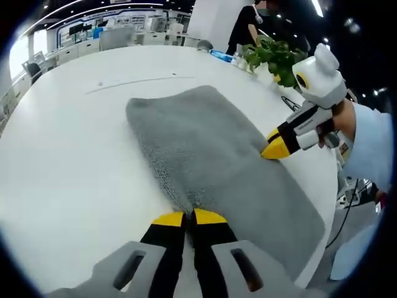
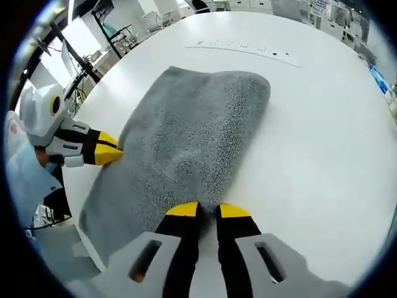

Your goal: Fold the towel on the table until its edges align and the towel forms a compact rectangular stack.

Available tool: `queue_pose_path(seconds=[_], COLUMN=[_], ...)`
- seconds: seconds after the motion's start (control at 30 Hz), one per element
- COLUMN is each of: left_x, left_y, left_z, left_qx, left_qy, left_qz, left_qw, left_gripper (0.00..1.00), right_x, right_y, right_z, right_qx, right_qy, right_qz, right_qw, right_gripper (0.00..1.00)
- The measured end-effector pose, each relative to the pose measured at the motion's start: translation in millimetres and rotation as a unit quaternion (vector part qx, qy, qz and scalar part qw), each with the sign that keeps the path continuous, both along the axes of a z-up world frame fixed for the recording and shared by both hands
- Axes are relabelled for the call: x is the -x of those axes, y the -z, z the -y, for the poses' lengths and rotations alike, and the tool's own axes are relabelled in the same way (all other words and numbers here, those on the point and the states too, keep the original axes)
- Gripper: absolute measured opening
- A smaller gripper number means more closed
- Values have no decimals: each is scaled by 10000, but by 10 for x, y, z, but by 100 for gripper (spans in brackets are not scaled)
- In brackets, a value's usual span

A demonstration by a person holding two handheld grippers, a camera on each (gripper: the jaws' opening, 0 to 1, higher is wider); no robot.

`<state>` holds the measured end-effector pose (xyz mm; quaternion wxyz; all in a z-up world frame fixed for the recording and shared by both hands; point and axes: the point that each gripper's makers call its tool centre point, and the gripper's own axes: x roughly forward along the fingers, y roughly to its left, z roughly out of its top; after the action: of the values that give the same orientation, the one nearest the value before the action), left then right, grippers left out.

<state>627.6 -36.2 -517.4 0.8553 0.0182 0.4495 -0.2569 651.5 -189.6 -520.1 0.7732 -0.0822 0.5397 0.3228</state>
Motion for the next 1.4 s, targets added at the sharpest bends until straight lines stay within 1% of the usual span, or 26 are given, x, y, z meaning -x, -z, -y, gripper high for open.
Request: queue_pose_path(seconds=[0.07, 0.1, 0.13, 0.23, 0.27, 0.3, 0.33, 0.37, 0.4, 0.43, 0.5, 0.6, 0.77, 0.8, 0.83, 1.07, 1.1, 1.13, 1.2, 1.23, 1.3, 1.4], left_x=[15, 80, 89, -23, -27, -35, -35, 22, 41, 30, 26, 67, 11, 11, 56, 157, 179, 191, 187, 219, 205, 295], left_y=[-7, -47, -55, 9, 6, -2, -19, -40, -34, -30, -44, -79, -62, -66, -107, -229, -265, -290, -317, -355, -375, -442], left_z=[-19, 19, 26, -42, -47, -103, -88, -53, -48, -59, -73, -63, -164, -180, -201, -299, -286, -271, -305, -297, -316, -251], left_qx=[39, 50, 21, 0, -56, -253, -220, -144, -148, -227, -259, -318, -403, -439, -482, -472, -406, -332, -286, -249, -211, -133], left_qy=[-58, -73, -26, -62, -64, -124, -154, -196, -142, -31, -41, -38, 36, 53, 85, 160, 164, 197, 221, 274, 328, 684], left_qz=[13, 42, 113, 161, 180, 223, 236, 119, 78, 150, 168, 218, 281, 298, 324, 484, 522, 554, 553, 608, 635, 704], left_qw=[10000, 10000, 9999, 9999, 9998, 9994, 9994, 9996, 9998, 9996, 9995, 9993, 9988, 9986, 9983, 9976, 9977, 9977, 9978, 9975, 9972, 9951], left_gripper=[4, 5, 5, 6, 9, 15, 18, 18, 17, 18, 18, 20, 21, 21, 21, 21, 21, 21, 22, 22, 22, 22], right_x=[14, 14, 11, -2, -2, 9, 14, 20, 15, 13, 36, -7, 36, 38, 55, 122, 157, 183, 234, 249, 287, 414], right_y=[-17, -16, -12, -11, -8, -10, -11, -20, -30, -42, -74, -94, -181, -192, -211, -343, -361, -365, -384, -386, -389, -405], right_z=[22, 30, 41, 66, 75, 79, 81, 85, 85, 80, 76, 124, 232, 250, 273, 353, 342, 350, 357, 355, 351, 336], right_qx=[-131, -159, -150, -123, -84, -53, -49, -70, -89, -109, -131, -144, -98, -95, -91, -124, -163, -143, -123, -142, -161, -139], right_qy=[44, 38, 15, -40, -65, -133, -147, -147, -161, -223, -270, -279, -374, -383, -387, -596, -694, -706, -779, -808, -888, -1207], right_qz=[-10, -6, 8, 59, 75, 94, 86, 77, 100, 142, 160, 210, 365, 404, 416, 619, 647, 649, 687, 701, 727, 777], right_qw=[9999, 9999, 9999, 9999, 9999, 9999, 9998, 9998, 9998, 9996, 9994, 9993, 9986, 9984, 9983, 9962, 9954, 9953, 9945, 9942, 9933, 9896], right_gripper=[11, 11, 12, 15, 16, 16, 16, 15, 15, 16, 15, 14, 11, 11, 11, 12, 12, 12, 13, 13, 15, 17])
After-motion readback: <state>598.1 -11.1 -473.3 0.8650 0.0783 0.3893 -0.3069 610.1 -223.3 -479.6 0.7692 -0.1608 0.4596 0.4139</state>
